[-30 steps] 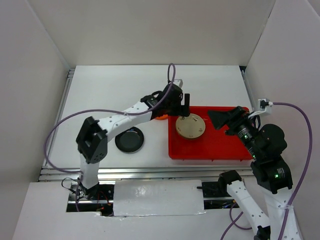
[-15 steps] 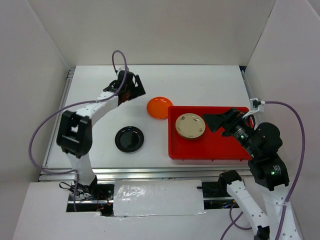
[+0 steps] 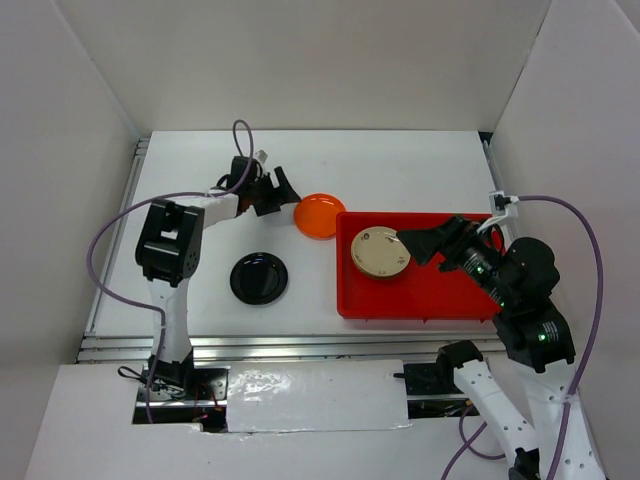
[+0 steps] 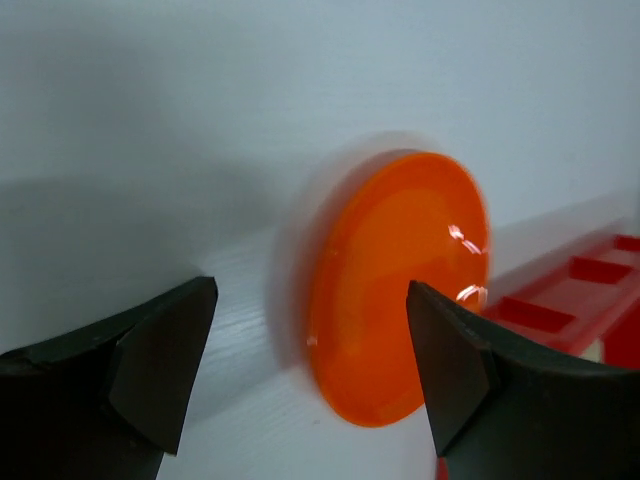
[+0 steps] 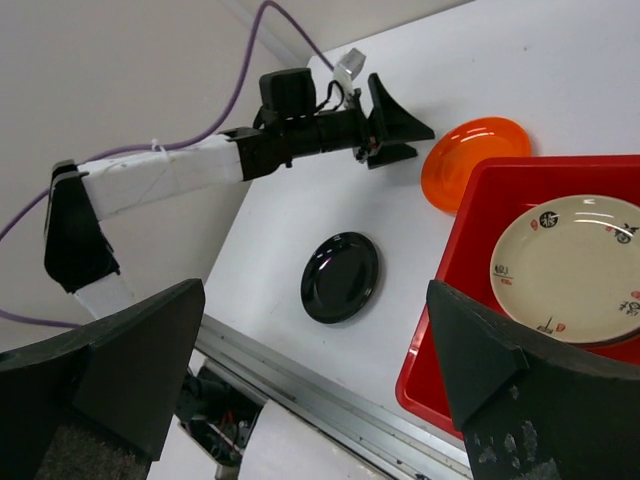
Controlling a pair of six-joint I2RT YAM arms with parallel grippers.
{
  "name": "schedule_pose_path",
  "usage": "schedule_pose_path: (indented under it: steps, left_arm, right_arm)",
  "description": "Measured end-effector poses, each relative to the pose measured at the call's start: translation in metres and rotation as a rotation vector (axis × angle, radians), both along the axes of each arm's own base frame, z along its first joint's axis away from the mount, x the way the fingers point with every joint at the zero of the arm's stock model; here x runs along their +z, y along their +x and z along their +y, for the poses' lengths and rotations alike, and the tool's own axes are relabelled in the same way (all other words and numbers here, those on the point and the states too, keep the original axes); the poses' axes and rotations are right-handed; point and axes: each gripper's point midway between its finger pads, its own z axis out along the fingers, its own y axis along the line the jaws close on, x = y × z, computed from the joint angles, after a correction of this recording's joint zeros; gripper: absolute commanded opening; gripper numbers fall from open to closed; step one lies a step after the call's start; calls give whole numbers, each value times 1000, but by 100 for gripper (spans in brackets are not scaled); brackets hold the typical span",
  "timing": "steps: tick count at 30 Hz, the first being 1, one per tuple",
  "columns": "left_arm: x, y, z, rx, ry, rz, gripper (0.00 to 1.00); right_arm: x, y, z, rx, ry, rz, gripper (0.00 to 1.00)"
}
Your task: Place the plates into the plastic bin on the countertop
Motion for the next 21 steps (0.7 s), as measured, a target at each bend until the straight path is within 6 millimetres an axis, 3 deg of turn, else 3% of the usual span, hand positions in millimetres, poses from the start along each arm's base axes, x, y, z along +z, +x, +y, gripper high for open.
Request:
schedule_pose_path:
  steps: [1, 6, 9, 10, 12, 13, 15, 18, 21]
  left_arm:
    - [-8, 0, -7, -15, -12, 16, 90]
    - [-9, 10, -30, -66, -30, 2, 80]
    - [-14, 12, -35, -67, -22, 14, 61]
    - [-16, 13, -34, -64, -17, 21, 48]
    - [-22, 11, -32, -44, 3, 43, 42]
    - [-24, 10, -31, -40, 8, 50, 33]
    - [-28, 9, -27, -23, 24, 63, 25]
    - [-28, 9, -24, -11, 35, 66, 4]
    - [-21, 5, -22, -2, 50, 61, 0]
  right_arm:
    - [-1, 1, 0, 2, -3, 3, 100]
    - [-3, 3, 1, 5, -12, 9, 100]
    - [-3, 3, 1, 5, -15, 8, 100]
    - [-3, 3, 1, 5, -15, 7, 100]
    - [-3, 3, 1, 5, -15, 7, 100]
    - [-3, 4, 1, 5, -15, 7, 100]
    - [-3, 4, 1, 7, -14, 6, 100]
    - [-2, 5, 2, 10, -12, 0, 100]
    - [-3, 7, 3, 13, -12, 0, 100]
